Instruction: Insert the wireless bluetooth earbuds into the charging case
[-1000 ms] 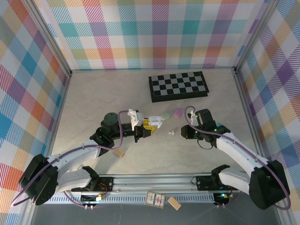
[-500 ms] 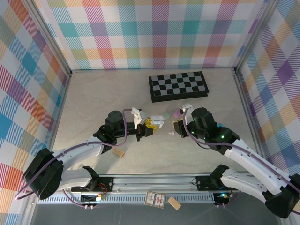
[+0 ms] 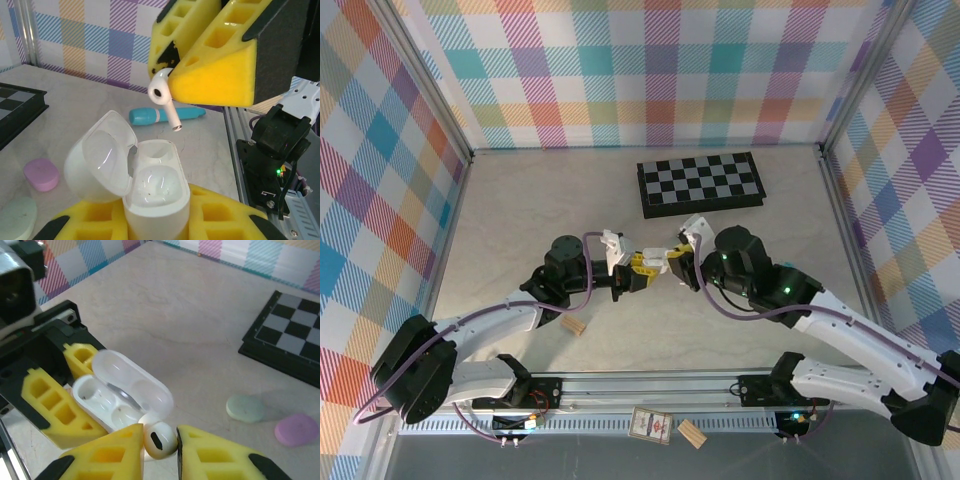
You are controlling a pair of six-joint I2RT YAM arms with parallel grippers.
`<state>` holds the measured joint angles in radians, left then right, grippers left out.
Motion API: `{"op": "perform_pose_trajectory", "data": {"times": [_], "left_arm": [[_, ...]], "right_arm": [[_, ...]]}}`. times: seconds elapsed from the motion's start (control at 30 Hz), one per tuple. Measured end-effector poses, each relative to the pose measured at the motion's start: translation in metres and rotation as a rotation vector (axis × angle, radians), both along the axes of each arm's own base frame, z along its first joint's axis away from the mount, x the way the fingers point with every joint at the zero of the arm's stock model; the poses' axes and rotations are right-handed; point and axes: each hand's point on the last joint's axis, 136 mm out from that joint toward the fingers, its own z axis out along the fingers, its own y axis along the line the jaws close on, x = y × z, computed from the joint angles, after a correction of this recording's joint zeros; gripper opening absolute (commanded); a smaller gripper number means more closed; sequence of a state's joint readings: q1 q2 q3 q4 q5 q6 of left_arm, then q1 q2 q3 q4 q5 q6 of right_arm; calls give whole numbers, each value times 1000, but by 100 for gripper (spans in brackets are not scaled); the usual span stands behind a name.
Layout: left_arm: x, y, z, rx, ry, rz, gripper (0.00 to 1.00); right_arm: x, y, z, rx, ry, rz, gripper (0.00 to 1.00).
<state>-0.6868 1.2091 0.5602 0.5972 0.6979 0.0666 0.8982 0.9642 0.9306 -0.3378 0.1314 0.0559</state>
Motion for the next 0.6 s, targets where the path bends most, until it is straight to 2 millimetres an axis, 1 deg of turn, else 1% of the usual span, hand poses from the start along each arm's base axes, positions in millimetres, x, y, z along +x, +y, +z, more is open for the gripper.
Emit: {"op": "perform_pose_trajectory", "data": {"times": [0.23,0.43,0.6], "left_arm": [[0,0,1,-1,1,1,3],[-2,2,8,-15,-11,1,3],[-3,2,7,-16,2,0,3]], "right_arm": [[3,4,-2,-23,-18,15,22],[2,4,-4,-28,-18,23,21],[0,6,-8,-26,-12,36,21]]}}
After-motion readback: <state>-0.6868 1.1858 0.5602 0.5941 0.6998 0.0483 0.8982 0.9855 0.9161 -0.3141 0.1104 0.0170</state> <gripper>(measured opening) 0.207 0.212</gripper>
